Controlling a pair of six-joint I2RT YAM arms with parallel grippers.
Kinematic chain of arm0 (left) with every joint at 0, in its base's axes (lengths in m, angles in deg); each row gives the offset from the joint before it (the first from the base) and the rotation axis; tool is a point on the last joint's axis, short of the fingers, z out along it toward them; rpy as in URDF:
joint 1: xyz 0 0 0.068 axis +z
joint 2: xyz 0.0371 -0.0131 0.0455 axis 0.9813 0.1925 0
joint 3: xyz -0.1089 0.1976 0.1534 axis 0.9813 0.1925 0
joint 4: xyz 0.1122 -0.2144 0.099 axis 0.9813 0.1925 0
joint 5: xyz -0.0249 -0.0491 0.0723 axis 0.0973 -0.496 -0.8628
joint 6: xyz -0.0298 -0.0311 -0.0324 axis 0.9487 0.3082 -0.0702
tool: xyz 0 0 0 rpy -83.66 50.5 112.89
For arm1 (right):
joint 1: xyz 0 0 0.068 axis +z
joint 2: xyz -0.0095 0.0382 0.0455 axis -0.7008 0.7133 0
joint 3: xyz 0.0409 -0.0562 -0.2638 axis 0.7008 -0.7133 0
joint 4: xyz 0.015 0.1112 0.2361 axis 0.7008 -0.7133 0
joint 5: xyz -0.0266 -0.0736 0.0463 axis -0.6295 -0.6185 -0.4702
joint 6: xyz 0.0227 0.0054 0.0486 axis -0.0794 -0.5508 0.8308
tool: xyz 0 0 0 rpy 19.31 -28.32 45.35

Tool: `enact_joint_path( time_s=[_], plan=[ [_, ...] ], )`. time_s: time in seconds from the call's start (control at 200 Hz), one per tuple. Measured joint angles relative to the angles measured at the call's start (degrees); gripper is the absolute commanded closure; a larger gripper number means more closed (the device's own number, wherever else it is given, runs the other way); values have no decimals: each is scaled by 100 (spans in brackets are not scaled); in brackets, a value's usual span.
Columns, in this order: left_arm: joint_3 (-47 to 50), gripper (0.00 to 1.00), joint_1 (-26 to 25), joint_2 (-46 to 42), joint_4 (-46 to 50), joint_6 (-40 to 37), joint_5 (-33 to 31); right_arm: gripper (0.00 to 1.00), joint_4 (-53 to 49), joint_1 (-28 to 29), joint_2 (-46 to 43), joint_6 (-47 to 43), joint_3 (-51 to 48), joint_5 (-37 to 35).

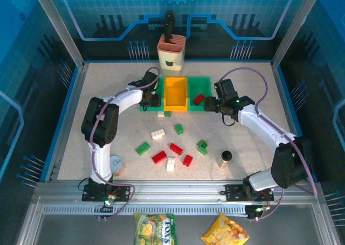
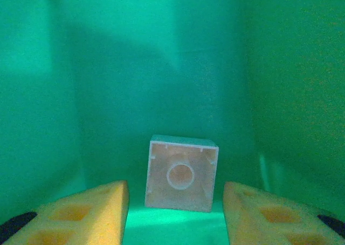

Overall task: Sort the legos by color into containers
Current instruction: Place the lego in the container, then move the container to the top-center of the table.

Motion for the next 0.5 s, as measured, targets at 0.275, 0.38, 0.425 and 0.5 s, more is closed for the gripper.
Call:
enact_joint_path(
  time_s=[0.275, 0.38, 0.425, 0.5],
  plan=[
    [2, 48, 15, -323, 87, 7, 116, 34, 15, 35, 146, 2, 0, 293],
    [63, 48, 26, -643, 76, 55, 199, 35, 17, 140, 323, 2, 2, 363],
    [120, 49, 28, -774, 76, 114, 254, 37, 28, 205, 407, 2, 7, 400],
    [284, 52, 31, -994, 57, 160, 393, 39, 63, 317, 568, 9, 42, 450]
  ],
)
